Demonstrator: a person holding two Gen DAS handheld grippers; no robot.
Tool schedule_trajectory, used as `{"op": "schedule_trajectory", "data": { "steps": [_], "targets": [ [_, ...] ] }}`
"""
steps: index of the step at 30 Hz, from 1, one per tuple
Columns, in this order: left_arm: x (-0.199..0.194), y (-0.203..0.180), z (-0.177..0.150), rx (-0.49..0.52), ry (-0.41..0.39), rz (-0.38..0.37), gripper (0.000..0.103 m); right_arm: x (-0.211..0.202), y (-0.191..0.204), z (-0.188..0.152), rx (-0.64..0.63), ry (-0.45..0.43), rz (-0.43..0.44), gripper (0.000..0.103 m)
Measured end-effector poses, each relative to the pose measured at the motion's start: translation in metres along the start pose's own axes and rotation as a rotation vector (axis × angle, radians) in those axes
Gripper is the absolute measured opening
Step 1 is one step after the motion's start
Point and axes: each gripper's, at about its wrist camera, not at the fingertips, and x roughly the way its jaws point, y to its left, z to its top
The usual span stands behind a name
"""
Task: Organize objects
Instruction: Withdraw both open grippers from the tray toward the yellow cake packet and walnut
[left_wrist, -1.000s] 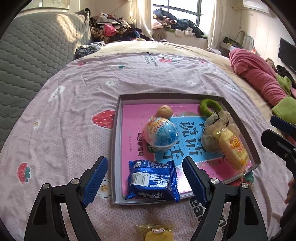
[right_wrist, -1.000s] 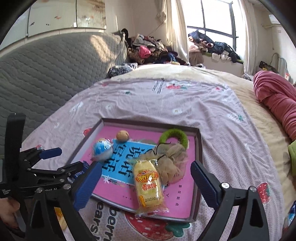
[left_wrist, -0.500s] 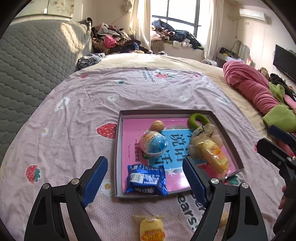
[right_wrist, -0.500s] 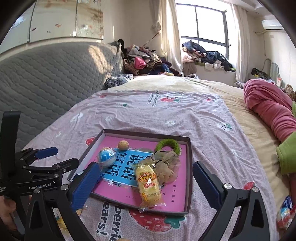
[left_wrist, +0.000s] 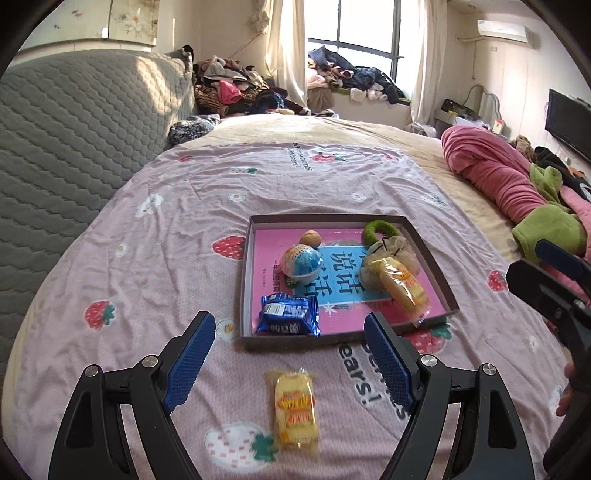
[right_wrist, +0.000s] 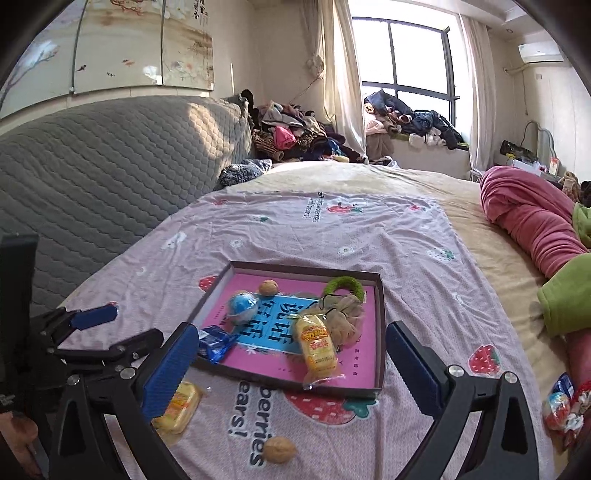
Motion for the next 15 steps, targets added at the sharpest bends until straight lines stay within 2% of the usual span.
{"op": "schedule_trajectory", "data": {
  "steps": [8, 15],
  "targets": [
    [-0.045, -0.002, -0.003, 0.001, -0.035, 0.021, 0.084, -0.038, 0.016, -0.001, -0.018, -0.026, -0.008, 0.102],
    [-0.069, -0.001, -0.012, 0.002, -0.042, 0.037, 0.084, -0.063, 0.022, -0.007, -0.024, -0.042, -0.011, 0.102]
  ]
}}
